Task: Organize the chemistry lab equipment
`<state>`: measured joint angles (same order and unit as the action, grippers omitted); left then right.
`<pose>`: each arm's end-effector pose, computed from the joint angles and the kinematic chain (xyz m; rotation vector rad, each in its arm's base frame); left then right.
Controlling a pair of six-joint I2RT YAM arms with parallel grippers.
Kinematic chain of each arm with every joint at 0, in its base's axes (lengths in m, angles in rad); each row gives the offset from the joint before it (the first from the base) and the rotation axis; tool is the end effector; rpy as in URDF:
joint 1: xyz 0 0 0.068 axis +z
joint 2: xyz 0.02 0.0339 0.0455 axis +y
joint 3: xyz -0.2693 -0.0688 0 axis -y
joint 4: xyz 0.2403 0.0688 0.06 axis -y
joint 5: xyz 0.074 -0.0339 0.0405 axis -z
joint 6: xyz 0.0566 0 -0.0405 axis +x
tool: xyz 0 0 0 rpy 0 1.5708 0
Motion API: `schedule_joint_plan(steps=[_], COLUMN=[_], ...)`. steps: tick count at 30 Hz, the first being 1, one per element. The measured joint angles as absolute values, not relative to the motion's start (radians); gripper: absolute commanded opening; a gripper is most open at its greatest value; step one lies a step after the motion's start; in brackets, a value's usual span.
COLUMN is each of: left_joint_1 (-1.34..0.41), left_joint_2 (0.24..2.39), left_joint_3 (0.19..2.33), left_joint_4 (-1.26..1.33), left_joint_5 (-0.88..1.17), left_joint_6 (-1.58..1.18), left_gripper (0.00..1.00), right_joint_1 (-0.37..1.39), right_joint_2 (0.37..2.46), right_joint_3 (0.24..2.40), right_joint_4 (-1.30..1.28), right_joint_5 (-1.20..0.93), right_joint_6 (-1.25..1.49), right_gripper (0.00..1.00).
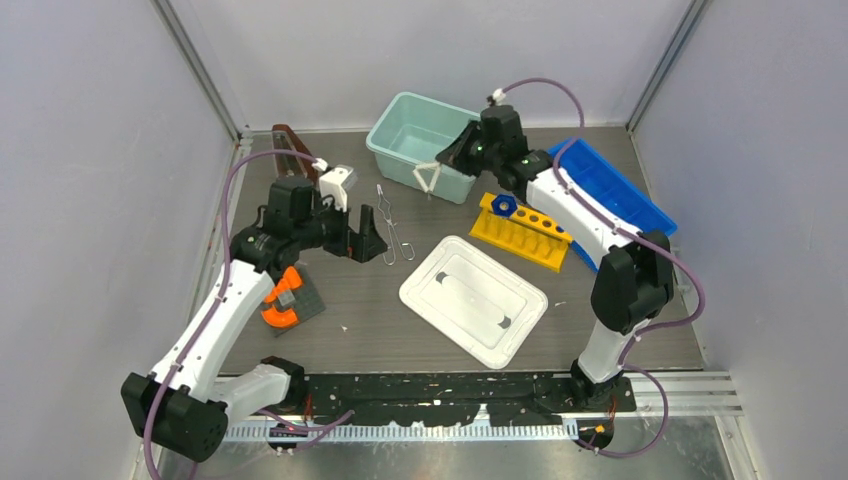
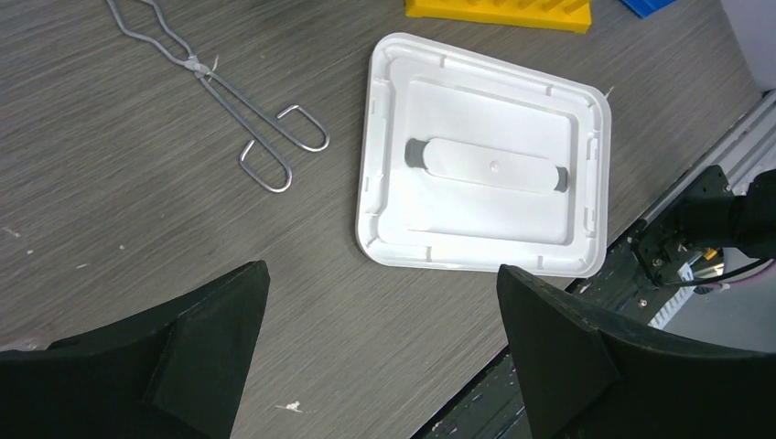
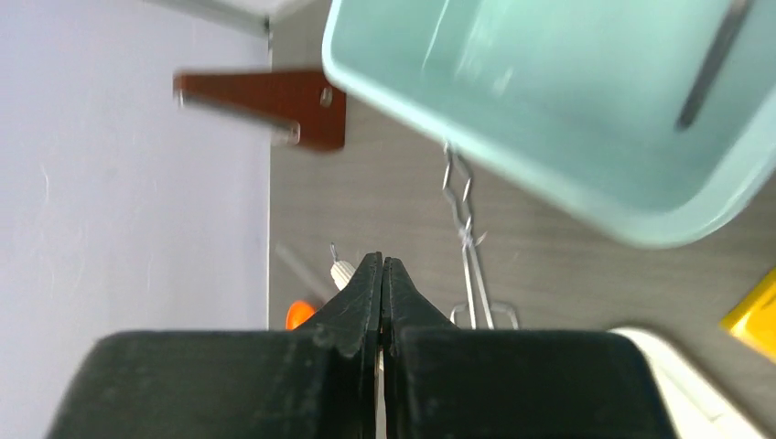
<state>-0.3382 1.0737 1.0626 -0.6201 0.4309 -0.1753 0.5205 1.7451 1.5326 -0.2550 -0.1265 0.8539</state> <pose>0.2127 -0.0999 0.3335 0.4274 2.1975 -0.7578 0.3699 0.2203 0.3280 0.2780 2.1644 0.9580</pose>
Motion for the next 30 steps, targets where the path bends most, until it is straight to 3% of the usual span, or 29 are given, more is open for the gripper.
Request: schedule_joint_plan(steps=[8,20,24,30], left_joint_1=[-0.338,-0.338,-0.338,-0.338], left_joint_2=[1.06,1.033,1.027,1.027], left_joint_3=[1.04,1.029,1.025,1.021], left_joint_4=[-0.629,-0.635,-0.638,-0.642], left_joint_5=[0.374,0.313,0.287,0.229], left_joint_6=[-0.175,-0.175,-0.175,-0.178], left_gripper=[1.0,1.0,1.0,1.0], right_joint_1=[0.401,0.39,0.39,0.39], right_joint_2=[1.823,2.128,2.217,2.276], right_joint_3=[1.676,1.951,2.012,2.098], right_joint_4=[-0.241,-0.239,-0.254,-0.327], right_joint_5=[-0.049,0.081,0.105,0.115], right_joint_6=[0.814,0.699,0.674,0.647], right_gripper=[0.01,0.02,0.1,0.38])
